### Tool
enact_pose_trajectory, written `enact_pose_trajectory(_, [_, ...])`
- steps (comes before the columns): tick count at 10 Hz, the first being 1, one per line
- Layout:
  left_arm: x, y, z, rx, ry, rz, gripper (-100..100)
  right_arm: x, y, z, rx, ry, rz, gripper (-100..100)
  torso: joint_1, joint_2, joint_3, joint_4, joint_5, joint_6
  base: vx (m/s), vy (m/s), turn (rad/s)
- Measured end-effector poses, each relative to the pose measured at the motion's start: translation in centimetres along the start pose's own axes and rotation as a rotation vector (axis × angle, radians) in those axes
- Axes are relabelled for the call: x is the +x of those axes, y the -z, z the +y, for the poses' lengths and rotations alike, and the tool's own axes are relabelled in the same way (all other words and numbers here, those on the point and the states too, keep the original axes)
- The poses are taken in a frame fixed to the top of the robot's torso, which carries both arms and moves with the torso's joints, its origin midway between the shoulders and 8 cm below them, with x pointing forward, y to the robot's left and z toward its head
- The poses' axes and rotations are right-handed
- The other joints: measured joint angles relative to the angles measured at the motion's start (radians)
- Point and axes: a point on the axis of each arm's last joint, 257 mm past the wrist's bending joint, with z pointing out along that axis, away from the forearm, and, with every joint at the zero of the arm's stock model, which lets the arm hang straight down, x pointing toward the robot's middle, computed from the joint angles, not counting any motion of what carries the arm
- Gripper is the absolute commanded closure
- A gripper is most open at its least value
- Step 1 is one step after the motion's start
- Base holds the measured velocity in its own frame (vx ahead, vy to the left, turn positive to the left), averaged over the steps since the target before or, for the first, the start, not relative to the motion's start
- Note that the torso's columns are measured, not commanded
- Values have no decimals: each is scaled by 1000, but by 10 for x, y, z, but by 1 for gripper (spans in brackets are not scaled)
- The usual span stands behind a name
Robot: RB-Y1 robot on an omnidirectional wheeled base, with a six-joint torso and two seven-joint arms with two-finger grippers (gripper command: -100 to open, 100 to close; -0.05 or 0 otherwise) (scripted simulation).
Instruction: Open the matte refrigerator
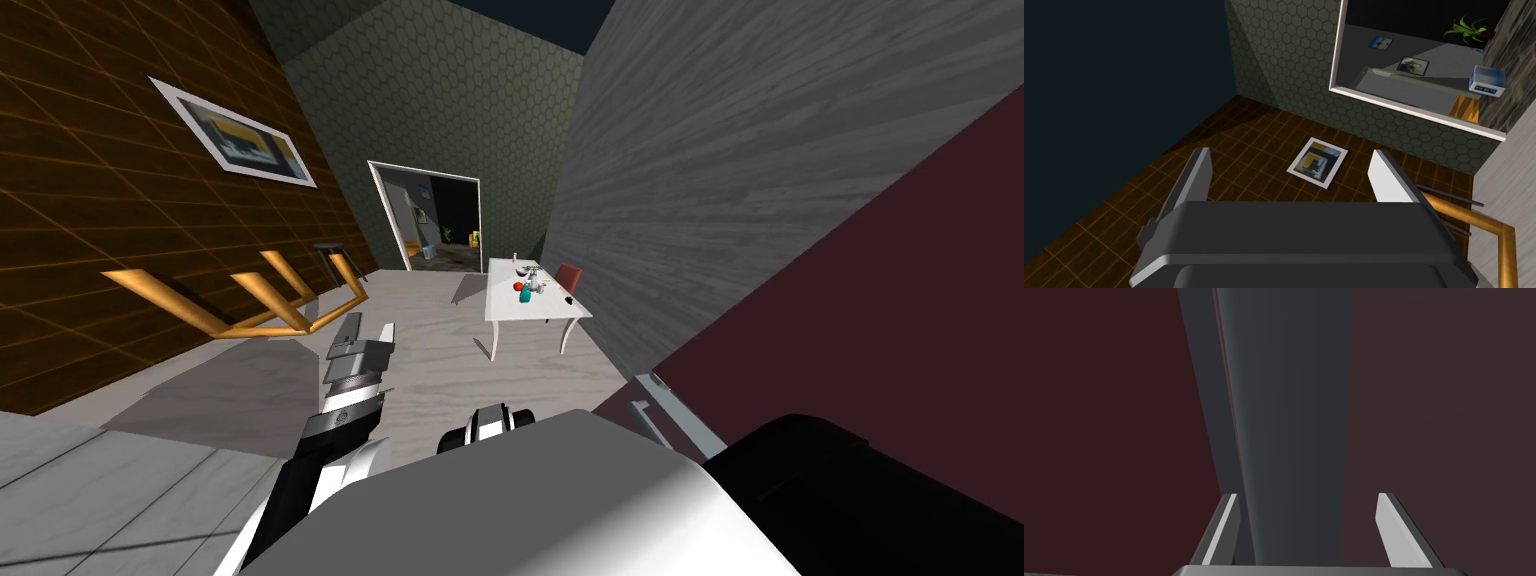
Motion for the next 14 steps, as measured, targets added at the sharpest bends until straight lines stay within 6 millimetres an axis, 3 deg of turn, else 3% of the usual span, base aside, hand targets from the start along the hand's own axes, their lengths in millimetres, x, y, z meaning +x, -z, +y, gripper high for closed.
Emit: enact_pose_trajectory(14, [0,0,0,0,0,0,0,-82,-17,-6,6,-14,-144,100,2,0,-2,-3,0,4,4,40,-102])
